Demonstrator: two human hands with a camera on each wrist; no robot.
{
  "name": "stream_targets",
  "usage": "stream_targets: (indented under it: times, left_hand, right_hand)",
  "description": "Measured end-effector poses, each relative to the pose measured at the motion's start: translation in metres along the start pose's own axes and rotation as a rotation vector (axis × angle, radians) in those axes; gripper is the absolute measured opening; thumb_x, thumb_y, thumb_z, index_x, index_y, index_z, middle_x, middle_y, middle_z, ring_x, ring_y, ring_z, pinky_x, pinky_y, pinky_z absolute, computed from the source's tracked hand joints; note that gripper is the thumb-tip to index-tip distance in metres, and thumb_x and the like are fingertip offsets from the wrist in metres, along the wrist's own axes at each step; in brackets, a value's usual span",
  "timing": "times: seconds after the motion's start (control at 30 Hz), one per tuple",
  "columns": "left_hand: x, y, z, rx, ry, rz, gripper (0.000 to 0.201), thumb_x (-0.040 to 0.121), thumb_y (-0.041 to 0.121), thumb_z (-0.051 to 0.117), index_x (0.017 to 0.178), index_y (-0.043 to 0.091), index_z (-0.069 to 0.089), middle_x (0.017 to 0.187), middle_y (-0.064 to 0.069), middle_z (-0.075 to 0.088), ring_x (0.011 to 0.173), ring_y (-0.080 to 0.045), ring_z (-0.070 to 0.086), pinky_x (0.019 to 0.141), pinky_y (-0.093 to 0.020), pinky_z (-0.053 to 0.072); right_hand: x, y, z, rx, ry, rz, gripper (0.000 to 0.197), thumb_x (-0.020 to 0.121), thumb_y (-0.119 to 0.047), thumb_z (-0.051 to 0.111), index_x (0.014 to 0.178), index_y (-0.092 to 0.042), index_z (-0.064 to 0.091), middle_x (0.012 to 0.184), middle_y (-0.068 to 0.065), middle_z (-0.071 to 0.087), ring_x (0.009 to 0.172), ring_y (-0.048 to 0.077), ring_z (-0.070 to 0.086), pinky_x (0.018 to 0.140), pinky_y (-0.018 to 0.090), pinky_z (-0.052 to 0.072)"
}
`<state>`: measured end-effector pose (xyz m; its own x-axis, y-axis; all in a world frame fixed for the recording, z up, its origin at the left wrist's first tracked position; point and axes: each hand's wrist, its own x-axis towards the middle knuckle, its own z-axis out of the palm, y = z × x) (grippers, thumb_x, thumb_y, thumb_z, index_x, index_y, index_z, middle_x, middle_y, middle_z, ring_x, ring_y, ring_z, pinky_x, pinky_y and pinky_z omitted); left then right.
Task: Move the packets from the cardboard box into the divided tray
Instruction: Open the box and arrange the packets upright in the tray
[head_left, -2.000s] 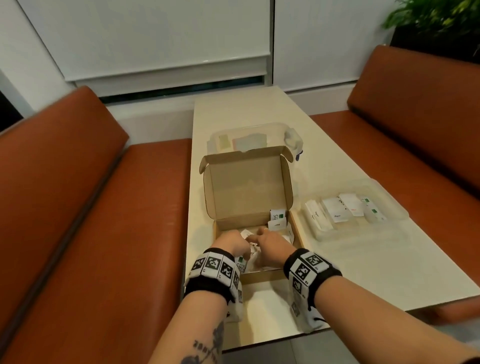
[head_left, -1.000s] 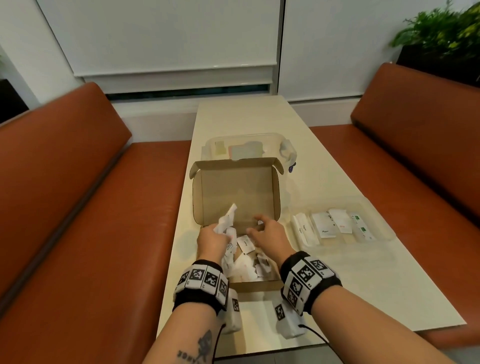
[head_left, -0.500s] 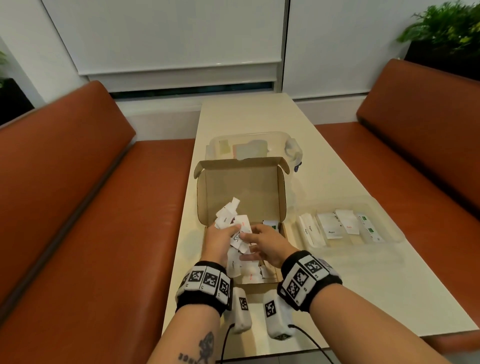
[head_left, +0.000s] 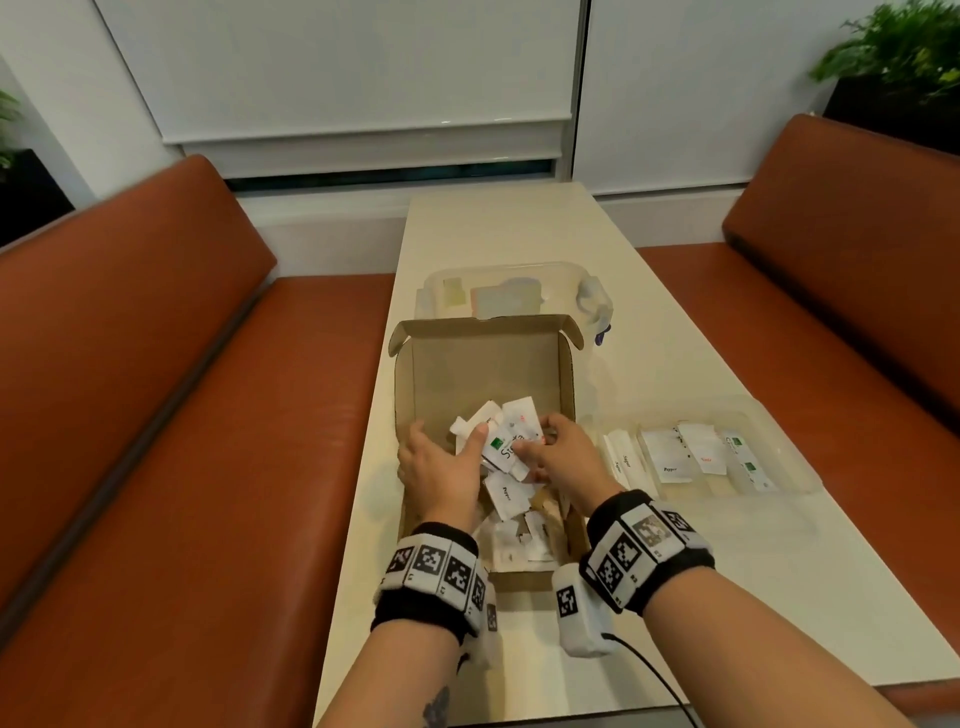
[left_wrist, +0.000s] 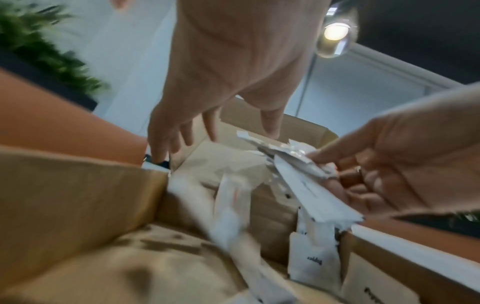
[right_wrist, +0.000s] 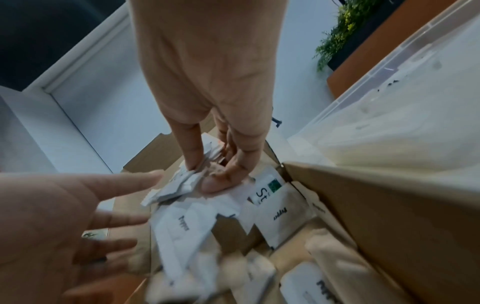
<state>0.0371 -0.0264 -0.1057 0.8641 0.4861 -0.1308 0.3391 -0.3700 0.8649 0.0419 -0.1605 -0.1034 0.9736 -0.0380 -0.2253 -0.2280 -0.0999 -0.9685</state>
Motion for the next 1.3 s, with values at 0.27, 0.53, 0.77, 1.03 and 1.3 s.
stream_targets:
  times: [0.27, 0.53, 0.77, 1.03, 1.3]
  left_hand:
    - [-0.002, 0.014, 0.014, -0.598, -0.281, -0.119, 0.057, 0.084, 0.045, 0.065, 0.129, 0.013, 0.051, 0.125, -0.01, 0.06, 0.113, -0.027, 0.058, 0.098, -0.045, 0.047]
    - [-0.006, 0.013, 0.017, -0.76, -0.514, -0.26, 0.023, 0.091, 0.012, 0.059, 0.114, 0.01, 0.06, 0.112, -0.017, 0.067, 0.107, -0.034, 0.063, 0.094, -0.055, 0.049]
    - [-0.001, 0.01, 0.016, -0.817, -0.472, -0.237, 0.015, 0.094, 0.005, 0.053, 0.107, 0.008, 0.061, 0.095, -0.015, 0.069, 0.083, -0.028, 0.067, 0.077, -0.045, 0.054]
    - [0.003, 0.002, 0.013, -0.846, -0.391, -0.246, 0.009, 0.093, 0.006, 0.055, 0.102, 0.008, 0.059, 0.075, -0.007, 0.074, 0.067, -0.018, 0.072, 0.048, -0.03, 0.055]
    - [0.0, -0.003, 0.01, -0.748, -0.356, -0.164, 0.036, 0.091, 0.009, 0.059, 0.125, -0.002, 0.054, 0.115, -0.025, 0.064, 0.096, -0.036, 0.064, 0.077, -0.047, 0.054]
  right_hand:
    - [0.0, -0.012, -0.001, 0.114, -0.068, -0.126, 0.018, 0.088, -0.009, 0.064, 0.103, -0.013, 0.056, 0.09, 0.005, 0.068, 0.076, 0.018, 0.069, 0.059, 0.025, 0.057]
    - [0.006, -0.007, 0.007, -0.298, -0.056, -0.225, 0.009, 0.089, -0.015, 0.06, 0.094, -0.021, 0.065, 0.067, -0.009, 0.06, 0.058, 0.006, 0.057, 0.056, 0.018, 0.049]
    - [0.002, -0.009, 0.0, -0.143, -0.1, -0.15, 0.04, 0.088, -0.009, 0.063, 0.126, -0.015, 0.056, 0.093, 0.003, 0.064, 0.079, 0.015, 0.064, 0.071, 0.022, 0.056]
    - [-0.005, -0.002, -0.021, -0.128, -0.031, -0.089, 0.024, 0.085, 0.004, 0.062, 0.109, 0.002, 0.064, 0.085, 0.016, 0.066, 0.064, 0.016, 0.062, 0.067, 0.025, 0.055]
    - [-0.011, -0.004, -0.027, -0.019, 0.036, -0.056, 0.014, 0.086, 0.002, 0.062, 0.099, -0.002, 0.067, 0.079, 0.008, 0.063, 0.066, 0.015, 0.065, 0.052, 0.02, 0.054]
